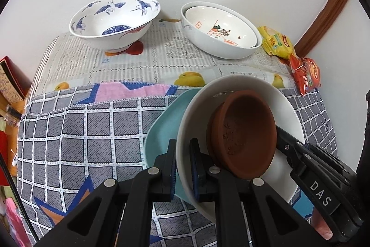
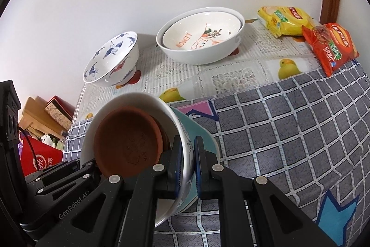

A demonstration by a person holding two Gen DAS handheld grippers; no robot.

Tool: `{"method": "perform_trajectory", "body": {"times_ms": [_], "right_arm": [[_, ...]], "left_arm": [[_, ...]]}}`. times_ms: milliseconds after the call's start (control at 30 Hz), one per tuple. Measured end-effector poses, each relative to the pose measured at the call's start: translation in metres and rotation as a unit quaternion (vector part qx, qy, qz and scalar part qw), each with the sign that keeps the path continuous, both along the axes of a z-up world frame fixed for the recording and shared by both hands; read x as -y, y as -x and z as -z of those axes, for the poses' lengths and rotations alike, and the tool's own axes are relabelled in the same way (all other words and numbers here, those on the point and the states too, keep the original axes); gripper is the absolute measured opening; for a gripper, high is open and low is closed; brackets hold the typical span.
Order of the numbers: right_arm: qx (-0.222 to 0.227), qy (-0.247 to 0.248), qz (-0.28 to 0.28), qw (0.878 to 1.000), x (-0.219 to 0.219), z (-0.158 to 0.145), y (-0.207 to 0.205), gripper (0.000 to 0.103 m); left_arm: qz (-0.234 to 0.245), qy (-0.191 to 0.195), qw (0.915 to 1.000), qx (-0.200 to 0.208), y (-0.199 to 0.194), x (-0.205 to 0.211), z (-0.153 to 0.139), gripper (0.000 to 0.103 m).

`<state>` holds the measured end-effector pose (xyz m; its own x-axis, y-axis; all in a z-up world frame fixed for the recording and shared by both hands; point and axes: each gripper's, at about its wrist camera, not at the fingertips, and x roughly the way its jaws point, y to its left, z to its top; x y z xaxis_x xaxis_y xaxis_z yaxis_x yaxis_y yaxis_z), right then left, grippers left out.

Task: Organize plates and bowls
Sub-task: 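Lower the white bowl onto the teal plate and open the right gripper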

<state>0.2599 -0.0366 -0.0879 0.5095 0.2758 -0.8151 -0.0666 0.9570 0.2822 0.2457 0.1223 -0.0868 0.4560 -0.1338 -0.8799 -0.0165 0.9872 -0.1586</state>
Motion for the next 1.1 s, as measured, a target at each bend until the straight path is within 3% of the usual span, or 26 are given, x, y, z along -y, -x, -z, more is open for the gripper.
{"method": "perform_trajectory", "body": {"times_ms": [1100], "right_arm": [[-0.011, -0.008, -0.008, 1.0, -0.008, 0.016, -0.001, 0.01]], "left_arm": [[-0.01, 0.001, 0.9998, -0.015, -0.002, -0.007, 0.011, 0.011]]}}
